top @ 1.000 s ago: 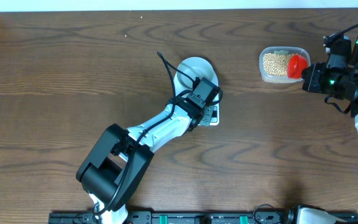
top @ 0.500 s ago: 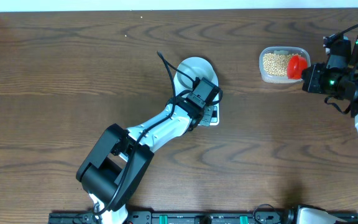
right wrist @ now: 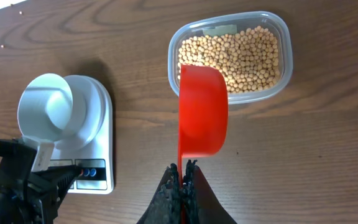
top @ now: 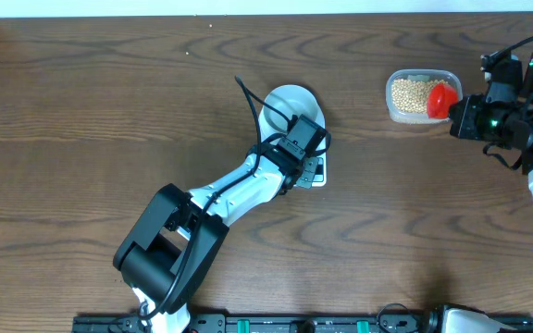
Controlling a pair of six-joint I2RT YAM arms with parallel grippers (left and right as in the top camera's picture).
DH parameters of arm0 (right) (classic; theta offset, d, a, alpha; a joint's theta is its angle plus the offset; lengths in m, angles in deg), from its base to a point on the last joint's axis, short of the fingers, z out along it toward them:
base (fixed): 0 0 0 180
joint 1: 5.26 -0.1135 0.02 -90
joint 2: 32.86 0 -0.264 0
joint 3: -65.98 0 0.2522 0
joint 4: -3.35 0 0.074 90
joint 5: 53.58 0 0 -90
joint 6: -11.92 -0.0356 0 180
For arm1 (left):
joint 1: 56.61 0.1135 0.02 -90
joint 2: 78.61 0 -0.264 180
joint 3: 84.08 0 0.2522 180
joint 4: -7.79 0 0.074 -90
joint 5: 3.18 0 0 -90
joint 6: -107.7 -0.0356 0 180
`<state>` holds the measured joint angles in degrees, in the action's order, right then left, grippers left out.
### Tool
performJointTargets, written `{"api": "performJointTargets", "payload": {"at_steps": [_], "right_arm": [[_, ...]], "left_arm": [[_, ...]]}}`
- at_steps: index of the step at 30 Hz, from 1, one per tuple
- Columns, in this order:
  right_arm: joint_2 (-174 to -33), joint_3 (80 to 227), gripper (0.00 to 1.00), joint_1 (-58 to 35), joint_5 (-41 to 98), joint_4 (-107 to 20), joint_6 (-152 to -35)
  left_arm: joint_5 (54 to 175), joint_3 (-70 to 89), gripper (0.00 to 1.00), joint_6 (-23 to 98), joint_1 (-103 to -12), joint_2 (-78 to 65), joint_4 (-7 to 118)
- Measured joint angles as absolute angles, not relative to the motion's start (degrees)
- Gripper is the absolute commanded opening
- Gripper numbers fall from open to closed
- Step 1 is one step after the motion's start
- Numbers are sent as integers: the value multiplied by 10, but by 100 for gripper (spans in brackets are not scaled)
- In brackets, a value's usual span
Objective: Scoop item into bowl and weigh 50g on scale
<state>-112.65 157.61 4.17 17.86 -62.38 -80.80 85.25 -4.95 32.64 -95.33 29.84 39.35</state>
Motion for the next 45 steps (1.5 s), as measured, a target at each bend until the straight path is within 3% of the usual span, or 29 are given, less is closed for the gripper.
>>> {"api": "performJointTargets", "payload": {"at_steps": [36,45], "right_arm": [[-1126,1576,1,42,178,-630,-808],[-1126,1576,1,42,178,-628,-808]], "left_arm": [[929,-42,7,286,-925,296,411],[927,-46,7,286,-923,167,461]]}}
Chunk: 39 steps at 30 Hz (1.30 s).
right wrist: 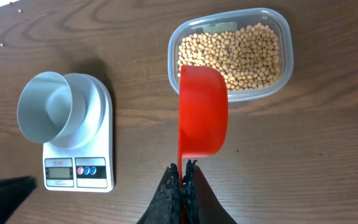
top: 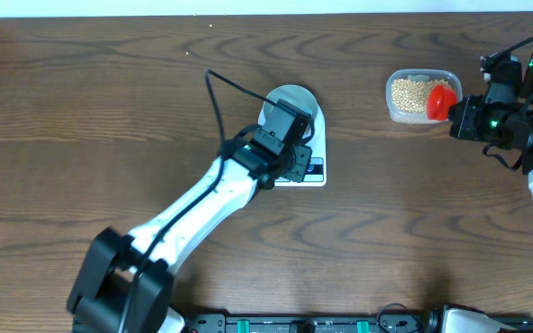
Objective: Scoop item into bowl and weigh 50g on scale
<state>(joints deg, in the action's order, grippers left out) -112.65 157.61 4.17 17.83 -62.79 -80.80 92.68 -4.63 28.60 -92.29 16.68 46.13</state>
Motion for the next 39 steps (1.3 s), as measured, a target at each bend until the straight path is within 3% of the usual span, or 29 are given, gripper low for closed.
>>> {"api": "performJointTargets", "payload": {"at_steps": [18,39], "right_arm": [[-1126,1576,1,42,178,-602,-798],[-1126,1576,1,42,181,-621,-788]], "left_arm": [[927,-46,7,236,-923,150,501],[927,-57,7,189,-923,206,466]]}}
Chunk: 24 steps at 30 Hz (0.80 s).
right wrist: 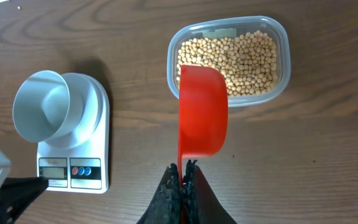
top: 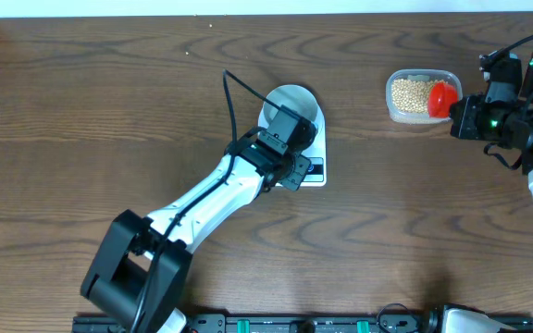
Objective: Scoop item into bowl and weigh 50g on scale
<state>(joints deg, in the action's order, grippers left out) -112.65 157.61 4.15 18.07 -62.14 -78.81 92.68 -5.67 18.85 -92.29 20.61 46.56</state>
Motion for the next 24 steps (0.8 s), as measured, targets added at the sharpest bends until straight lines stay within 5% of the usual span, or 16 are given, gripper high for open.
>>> {"api": "performJointTargets", "payload": {"at_steps": [24], "right_arm": [[-1126,1576,1,42,181,-627,-787]], "left_arm": [[927,-60,7,196,-923,236,417]]}}
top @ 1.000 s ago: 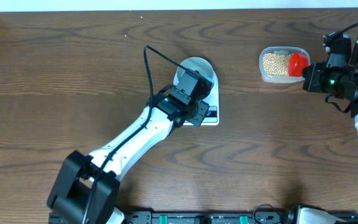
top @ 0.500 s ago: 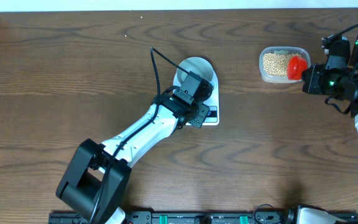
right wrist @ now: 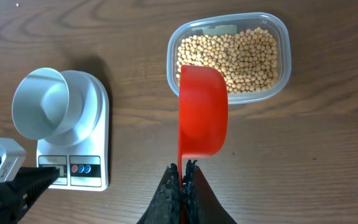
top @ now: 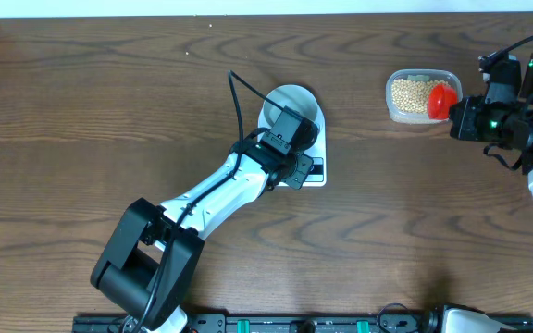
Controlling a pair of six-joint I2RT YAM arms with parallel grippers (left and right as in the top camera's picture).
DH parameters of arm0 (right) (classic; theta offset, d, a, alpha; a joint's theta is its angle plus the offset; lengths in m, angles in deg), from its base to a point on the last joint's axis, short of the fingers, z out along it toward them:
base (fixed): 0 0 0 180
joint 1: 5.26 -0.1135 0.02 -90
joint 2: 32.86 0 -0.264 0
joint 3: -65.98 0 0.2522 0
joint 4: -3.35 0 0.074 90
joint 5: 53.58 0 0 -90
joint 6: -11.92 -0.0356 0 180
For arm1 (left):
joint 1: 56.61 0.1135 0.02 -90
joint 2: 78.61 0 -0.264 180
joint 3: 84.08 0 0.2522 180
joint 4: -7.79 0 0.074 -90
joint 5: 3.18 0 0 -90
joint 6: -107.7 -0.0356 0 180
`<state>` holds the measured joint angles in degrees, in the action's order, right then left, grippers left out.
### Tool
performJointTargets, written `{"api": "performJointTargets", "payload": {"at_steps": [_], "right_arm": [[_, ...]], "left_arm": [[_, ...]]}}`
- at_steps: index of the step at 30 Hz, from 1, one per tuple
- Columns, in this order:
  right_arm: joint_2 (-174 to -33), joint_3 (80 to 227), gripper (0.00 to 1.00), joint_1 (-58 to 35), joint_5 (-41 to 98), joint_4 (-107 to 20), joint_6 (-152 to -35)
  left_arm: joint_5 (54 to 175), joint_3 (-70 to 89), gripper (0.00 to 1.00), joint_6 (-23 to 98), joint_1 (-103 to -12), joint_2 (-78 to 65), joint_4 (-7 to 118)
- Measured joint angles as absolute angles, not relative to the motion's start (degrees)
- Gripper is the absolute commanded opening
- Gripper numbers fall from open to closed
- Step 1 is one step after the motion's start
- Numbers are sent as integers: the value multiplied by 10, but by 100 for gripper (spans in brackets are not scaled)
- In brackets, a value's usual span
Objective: Scoop item into bowl and weigh 50g on scale
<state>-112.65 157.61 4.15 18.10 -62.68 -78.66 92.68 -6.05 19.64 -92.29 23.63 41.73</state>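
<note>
The white scale stands mid-table with the empty grey bowl on its platform. My left gripper hovers over the scale's front; in the right wrist view its fingertips taper together at the display's edge, holding nothing. Far right, the clear tub of soybeans sits on the table. My right gripper is shut on the handle of the red scoop. The scoop hangs empty over the near rim of the tub.
The scale's display and its red and blue buttons face the front edge. The left arm stretches diagonally from the front left. Bare wood lies between the scale and the tub.
My left gripper's tip has shifted a little right, from just beside the scale's display to its edge. The right gripper still holds the scoop over the tub's rim.
At first my left gripper was at the scale's buttons. It then stood back to the left, almost out of the right wrist view. It came close again, and now touches the display's edge. The right gripper has held the empty scoop still throughout.
</note>
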Motion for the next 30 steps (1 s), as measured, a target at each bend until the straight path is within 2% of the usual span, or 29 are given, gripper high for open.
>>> {"api": "performJointTargets", "payload": {"at_steps": [30], "right_arm": [[-1126,1576,1,42,181,-627,-786]], "left_arm": [[927,-61,7,207,-923,278,385]]}}
